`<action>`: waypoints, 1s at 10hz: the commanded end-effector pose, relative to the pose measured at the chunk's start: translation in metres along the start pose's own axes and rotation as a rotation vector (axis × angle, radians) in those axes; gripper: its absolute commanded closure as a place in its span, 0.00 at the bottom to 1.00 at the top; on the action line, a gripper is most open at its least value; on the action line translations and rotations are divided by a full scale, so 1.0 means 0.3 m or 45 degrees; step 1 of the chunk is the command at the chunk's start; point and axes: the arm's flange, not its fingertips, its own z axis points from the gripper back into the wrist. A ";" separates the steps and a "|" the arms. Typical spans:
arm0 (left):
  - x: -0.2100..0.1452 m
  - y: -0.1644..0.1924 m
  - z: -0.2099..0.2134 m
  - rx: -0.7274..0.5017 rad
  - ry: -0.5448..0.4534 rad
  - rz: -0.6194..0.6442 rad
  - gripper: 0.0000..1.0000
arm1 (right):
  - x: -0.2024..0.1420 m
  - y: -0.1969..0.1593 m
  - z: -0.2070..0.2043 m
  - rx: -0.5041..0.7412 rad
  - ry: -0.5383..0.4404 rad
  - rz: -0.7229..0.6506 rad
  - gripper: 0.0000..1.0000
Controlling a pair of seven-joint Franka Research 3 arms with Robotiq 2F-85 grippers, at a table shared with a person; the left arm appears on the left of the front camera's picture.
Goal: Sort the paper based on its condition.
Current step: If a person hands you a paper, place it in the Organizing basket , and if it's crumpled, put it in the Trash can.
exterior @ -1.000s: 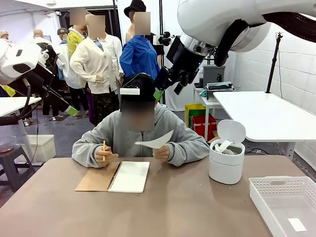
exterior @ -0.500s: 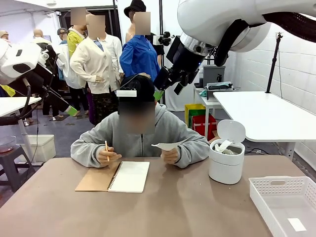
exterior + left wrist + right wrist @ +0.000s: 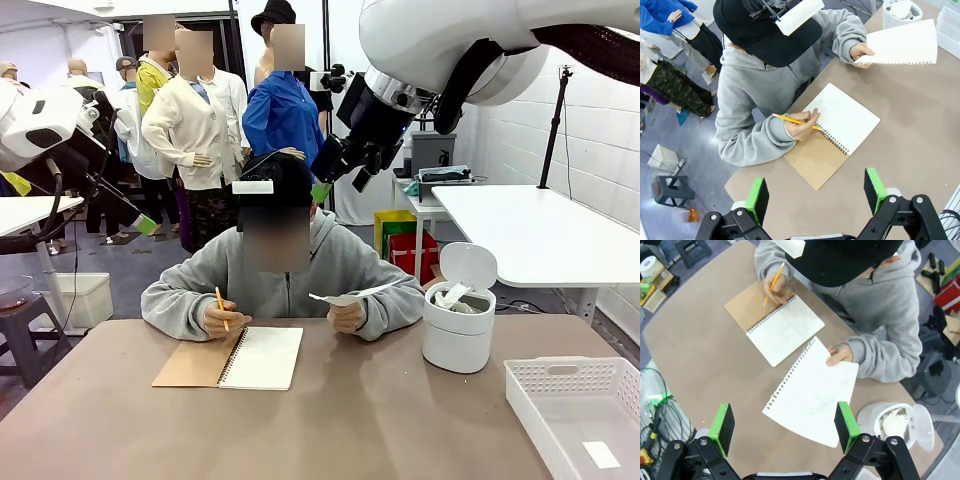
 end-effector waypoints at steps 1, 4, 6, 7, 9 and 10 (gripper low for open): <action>-0.002 0.004 0.000 0.002 0.000 0.003 0.00 | 0.000 0.000 0.000 0.000 0.000 0.000 0.00; -0.002 0.004 0.000 0.002 0.000 0.003 0.00 | -0.052 -0.083 -0.030 0.138 0.076 -0.365 0.00; -0.002 0.004 0.000 0.002 0.000 0.003 0.00 | -0.087 -0.159 -0.067 0.272 0.130 -0.587 0.00; -0.002 0.004 0.000 0.002 0.000 0.003 0.00 | -0.113 -0.189 -0.088 0.287 0.191 -0.665 0.00; -0.002 0.004 0.000 0.002 0.000 0.003 0.00 | -0.181 -0.265 -0.132 0.343 0.298 -0.823 0.00; -0.002 0.004 0.000 0.002 0.000 0.003 0.00 | -0.215 -0.311 -0.151 0.436 0.346 -0.931 0.00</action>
